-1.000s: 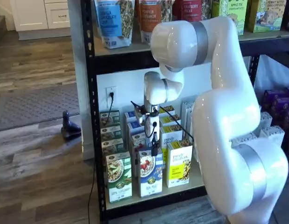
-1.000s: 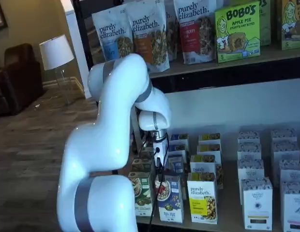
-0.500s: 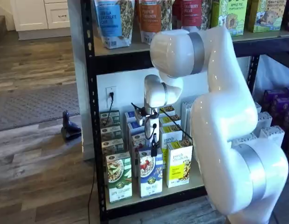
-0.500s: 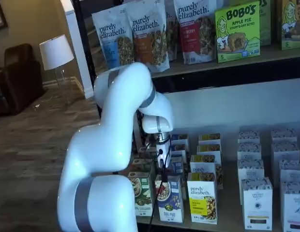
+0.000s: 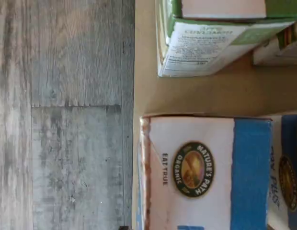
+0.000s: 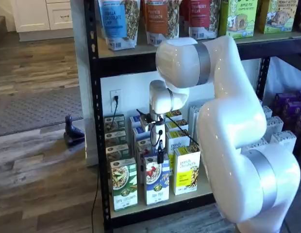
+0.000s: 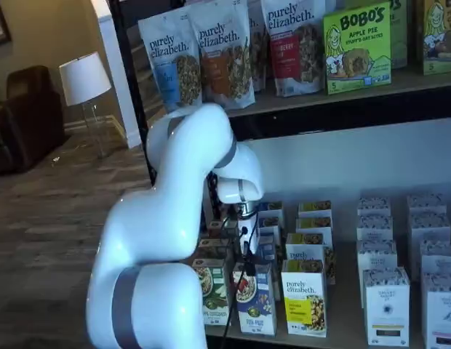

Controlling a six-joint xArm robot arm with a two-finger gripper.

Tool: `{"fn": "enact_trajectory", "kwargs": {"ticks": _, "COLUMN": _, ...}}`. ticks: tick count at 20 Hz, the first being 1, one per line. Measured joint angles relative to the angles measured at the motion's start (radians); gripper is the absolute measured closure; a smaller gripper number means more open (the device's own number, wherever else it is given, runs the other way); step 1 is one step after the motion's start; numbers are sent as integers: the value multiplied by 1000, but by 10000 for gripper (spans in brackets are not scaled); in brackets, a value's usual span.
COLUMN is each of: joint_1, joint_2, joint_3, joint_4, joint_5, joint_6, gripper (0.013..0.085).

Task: Pick up the blue and white box that is on the bottom shelf, the second box from the left

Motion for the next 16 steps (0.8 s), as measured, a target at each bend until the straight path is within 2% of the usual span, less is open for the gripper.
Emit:
{"fn": "enact_trajectory", "kwargs": {"ticks": 5, "joint_1": 2, "joint_2": 31, "joint_3": -40, "joint_4": -13, "joint_5": 22, "joint_6": 12, "gripper": 130}}
{"fn": "enact_trajectory", "kwargs": {"ticks": 16, "joint_1": 24, "joint_2": 74, "joint_3": -64, "joint_4": -72, "joint_5": 35, "joint_6": 81, "gripper": 130}}
